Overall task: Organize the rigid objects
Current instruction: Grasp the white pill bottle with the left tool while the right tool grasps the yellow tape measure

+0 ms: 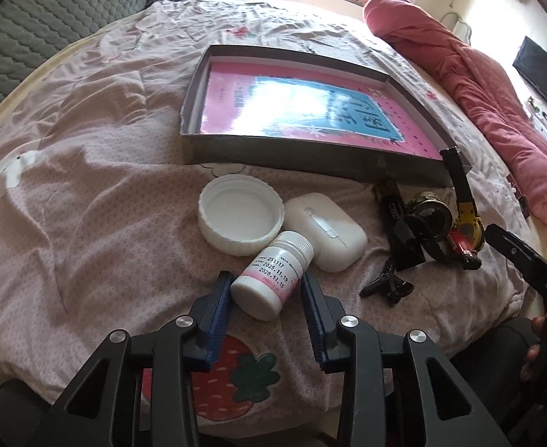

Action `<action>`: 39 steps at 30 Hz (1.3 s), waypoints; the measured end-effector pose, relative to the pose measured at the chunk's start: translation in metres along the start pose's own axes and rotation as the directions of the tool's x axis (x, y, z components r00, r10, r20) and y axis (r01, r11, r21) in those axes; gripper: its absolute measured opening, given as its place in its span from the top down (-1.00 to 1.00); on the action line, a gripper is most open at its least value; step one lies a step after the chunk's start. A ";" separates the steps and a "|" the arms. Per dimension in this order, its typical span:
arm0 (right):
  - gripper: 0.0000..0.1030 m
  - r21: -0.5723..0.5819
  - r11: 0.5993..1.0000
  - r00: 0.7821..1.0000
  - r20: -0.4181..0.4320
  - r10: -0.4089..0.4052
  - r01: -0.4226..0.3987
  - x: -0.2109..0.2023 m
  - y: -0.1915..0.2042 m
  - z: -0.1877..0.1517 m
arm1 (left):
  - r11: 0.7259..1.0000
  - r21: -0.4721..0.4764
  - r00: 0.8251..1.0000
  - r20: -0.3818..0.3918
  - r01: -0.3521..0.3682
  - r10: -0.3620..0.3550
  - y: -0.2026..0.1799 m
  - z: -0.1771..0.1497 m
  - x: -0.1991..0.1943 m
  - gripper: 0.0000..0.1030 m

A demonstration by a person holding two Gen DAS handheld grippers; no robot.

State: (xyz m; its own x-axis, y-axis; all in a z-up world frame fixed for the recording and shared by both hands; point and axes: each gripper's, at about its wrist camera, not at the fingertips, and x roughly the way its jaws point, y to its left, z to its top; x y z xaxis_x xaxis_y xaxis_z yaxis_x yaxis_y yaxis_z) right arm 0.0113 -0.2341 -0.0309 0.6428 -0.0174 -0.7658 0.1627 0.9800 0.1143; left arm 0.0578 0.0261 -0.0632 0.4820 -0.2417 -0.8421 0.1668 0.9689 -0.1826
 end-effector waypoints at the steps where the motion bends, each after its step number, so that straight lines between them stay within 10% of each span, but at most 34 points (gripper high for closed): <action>1: -0.26 0.008 1.000 1.000 -0.007 0.003 -0.003 0.002 -0.002 0.000 | 1.000 0.006 1.000 0.002 -0.001 0.001 -0.001 0.000 0.000 0.26; 17: 0.52 -0.009 0.996 0.994 -0.058 0.094 -0.094 0.029 0.007 0.001 | 1.000 0.014 1.000 0.016 0.024 -0.024 -0.007 0.003 0.012 0.26; 39: 0.64 0.094 0.968 0.973 0.015 0.231 -0.231 0.029 -0.012 0.010 | 0.985 -0.076 0.987 0.062 0.154 -0.149 0.002 0.009 0.005 0.28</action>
State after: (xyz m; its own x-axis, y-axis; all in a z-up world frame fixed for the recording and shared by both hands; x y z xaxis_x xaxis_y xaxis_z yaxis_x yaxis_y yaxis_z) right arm 0.0351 -0.2486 -0.0482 0.6741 0.2061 -0.7093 0.0792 0.9346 0.3469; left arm 0.0685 0.0260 -0.0633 0.5045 -0.3866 -0.7720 0.1735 0.9213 -0.3480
